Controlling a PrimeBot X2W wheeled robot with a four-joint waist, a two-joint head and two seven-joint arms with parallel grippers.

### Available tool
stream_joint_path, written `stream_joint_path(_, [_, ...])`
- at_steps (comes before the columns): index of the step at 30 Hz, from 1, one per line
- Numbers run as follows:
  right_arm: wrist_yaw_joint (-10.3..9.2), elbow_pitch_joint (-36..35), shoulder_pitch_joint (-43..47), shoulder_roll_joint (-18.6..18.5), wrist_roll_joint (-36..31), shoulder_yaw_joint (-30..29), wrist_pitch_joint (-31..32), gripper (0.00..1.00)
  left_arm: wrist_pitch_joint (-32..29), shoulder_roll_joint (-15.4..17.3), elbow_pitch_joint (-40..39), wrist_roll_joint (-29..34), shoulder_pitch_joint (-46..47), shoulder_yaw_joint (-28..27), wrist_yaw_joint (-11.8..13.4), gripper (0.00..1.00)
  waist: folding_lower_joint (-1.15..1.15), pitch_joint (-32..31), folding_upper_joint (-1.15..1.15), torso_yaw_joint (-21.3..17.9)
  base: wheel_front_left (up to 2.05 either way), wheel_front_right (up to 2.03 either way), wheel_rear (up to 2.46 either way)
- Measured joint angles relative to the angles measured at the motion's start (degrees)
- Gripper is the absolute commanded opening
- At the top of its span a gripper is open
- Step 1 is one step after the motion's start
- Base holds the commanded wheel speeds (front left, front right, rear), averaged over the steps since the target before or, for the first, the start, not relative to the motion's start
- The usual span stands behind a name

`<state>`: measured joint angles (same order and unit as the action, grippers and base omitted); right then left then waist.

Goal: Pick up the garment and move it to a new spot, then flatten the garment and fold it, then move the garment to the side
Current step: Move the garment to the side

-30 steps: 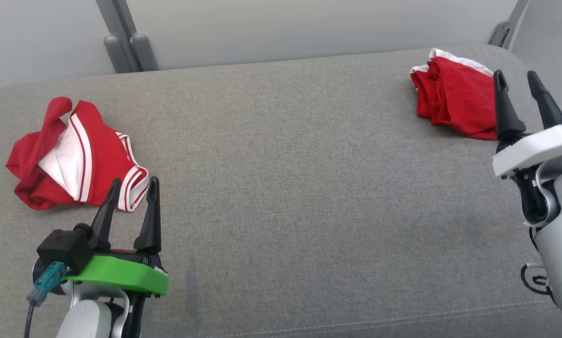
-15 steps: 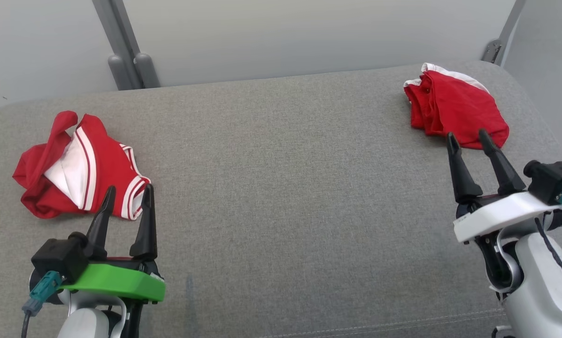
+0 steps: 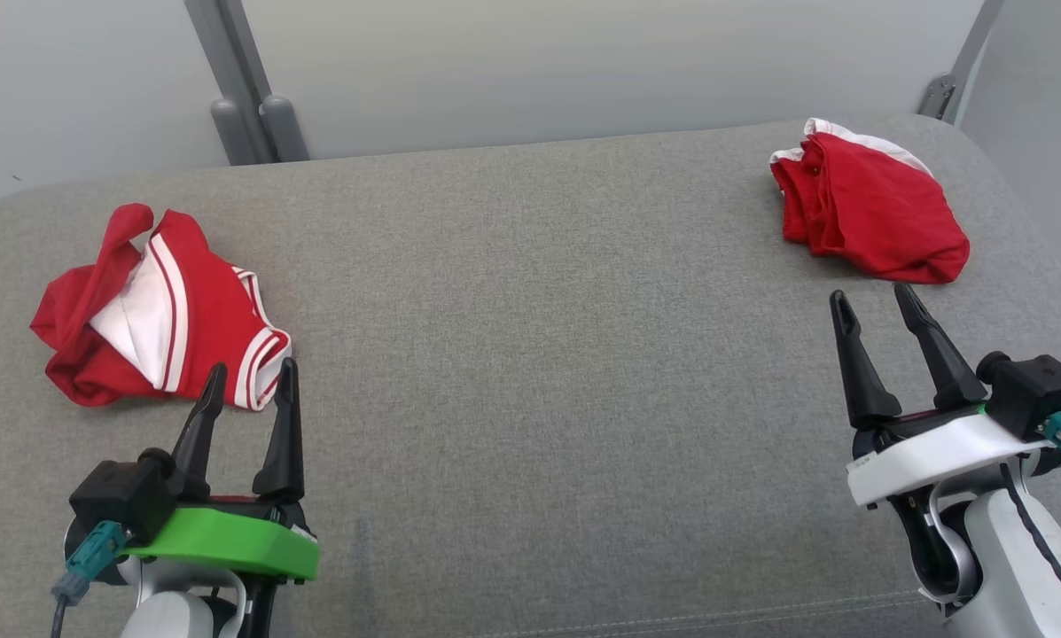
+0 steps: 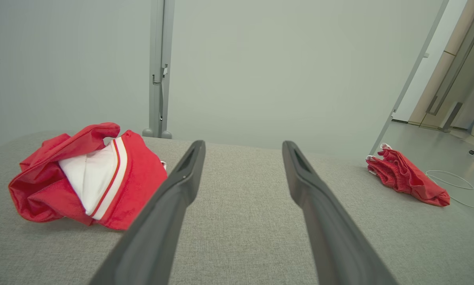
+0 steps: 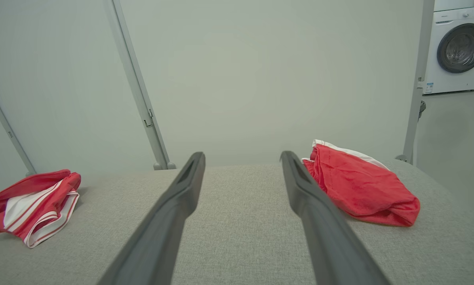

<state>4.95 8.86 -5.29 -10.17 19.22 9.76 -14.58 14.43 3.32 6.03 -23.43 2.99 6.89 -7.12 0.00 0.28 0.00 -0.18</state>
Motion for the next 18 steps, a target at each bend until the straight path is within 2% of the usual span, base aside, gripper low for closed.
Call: stream_joint_path(18, [-0.02, -4.4, 4.0, 1.2, -1.9, -0.8, 0.0, 1.00, 0.0, -0.2, -0.4, 0.1, 0.0, 0.0, 0.0, 1.00, 0.00, 0.9, 0.00, 1.1, 0.00, 0.00, 0.00])
